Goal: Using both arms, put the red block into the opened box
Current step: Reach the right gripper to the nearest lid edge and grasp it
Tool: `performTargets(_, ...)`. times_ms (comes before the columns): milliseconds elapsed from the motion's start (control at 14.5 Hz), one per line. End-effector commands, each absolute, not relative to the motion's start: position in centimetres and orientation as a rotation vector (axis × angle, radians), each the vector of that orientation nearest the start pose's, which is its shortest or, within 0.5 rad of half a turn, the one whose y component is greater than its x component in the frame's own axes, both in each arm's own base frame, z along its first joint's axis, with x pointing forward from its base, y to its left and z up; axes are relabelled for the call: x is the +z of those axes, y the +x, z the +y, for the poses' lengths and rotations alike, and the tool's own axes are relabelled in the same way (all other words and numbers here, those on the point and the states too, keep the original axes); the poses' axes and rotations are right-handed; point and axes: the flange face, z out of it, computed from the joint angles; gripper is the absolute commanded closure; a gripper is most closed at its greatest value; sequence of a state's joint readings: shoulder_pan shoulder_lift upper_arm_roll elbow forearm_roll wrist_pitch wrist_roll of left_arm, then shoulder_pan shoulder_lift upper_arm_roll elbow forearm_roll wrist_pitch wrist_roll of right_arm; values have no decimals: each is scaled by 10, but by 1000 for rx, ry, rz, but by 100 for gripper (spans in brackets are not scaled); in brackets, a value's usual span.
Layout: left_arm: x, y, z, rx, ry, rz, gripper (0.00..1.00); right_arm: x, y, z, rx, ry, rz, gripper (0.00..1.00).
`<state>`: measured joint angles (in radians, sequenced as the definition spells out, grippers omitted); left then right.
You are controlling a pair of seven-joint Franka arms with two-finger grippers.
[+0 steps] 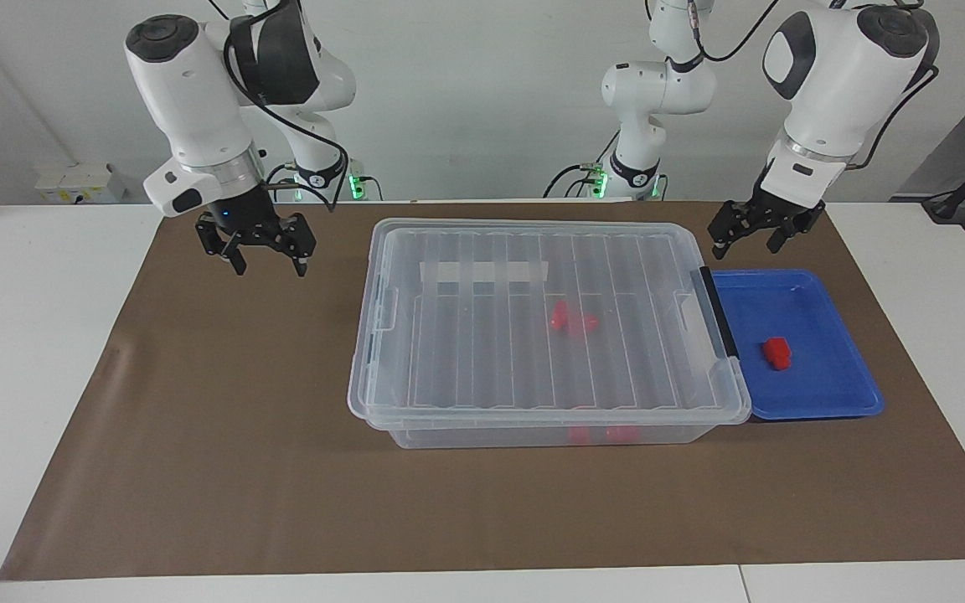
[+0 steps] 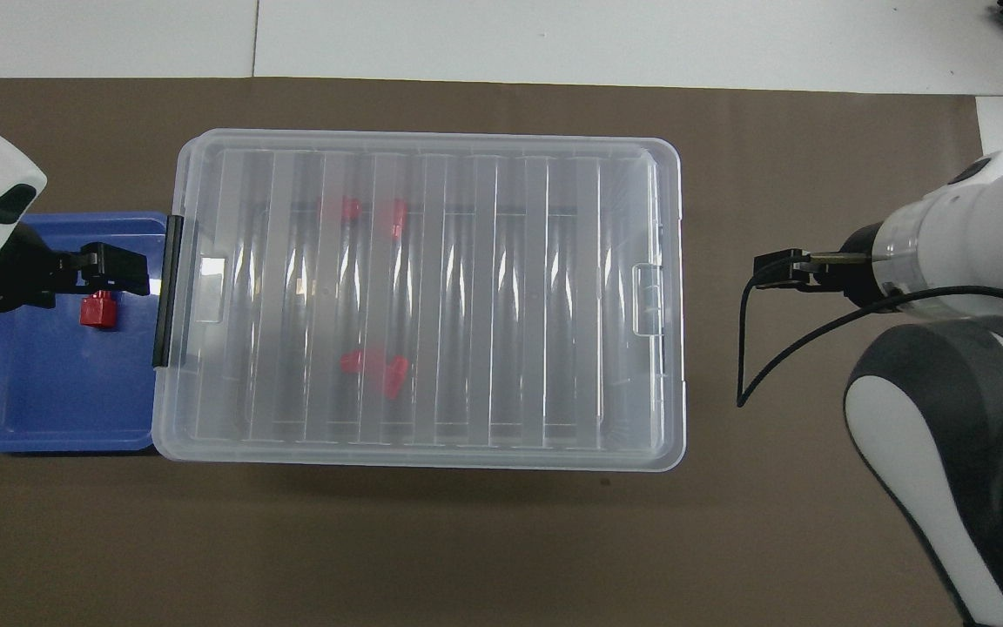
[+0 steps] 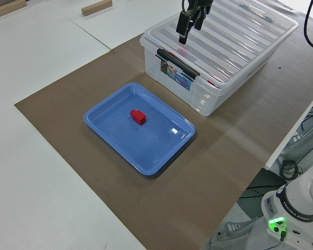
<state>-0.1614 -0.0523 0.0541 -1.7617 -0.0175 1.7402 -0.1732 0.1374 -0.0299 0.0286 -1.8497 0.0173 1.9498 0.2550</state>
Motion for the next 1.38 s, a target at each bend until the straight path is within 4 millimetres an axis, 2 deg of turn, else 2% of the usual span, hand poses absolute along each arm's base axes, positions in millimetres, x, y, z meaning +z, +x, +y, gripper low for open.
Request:
performTargets(0,583,539,-57,-36,-3175,-131,0,525,568,116,-239,-3060,169,1)
performTargets(69,583,539,-57,-38,-3175,-131,0,516,571,119,-219,-3060,166,1)
performTargets(206,583,539,-57,-38,-3175,-131,0,508,571,144,-217,-3033,130,1)
performTargets(275,583,539,-57,-38,-3175,-131,0,505,571,148,-210,-3034,121,1)
performTargets(481,583,539,-57,-38,-3175,-131,0,490,564,147,-167,-3047,106,2)
performTargets(825,583,539,-57,-38,-3175,-131,0,469,569,150,-185,-3039,120,4)
performTargets(962,583,539,-57,-38,-3175,-131,0,457,560,166,-154,-3046,82,4)
performTargets(1100,583,539,-57,-36,-3175,-131,0,455,560,166,-156,-3046,80,2)
performTargets(1306,583,539,-57,-38,-3175,-131,0,454,563,150,-141,-3052,96,1)
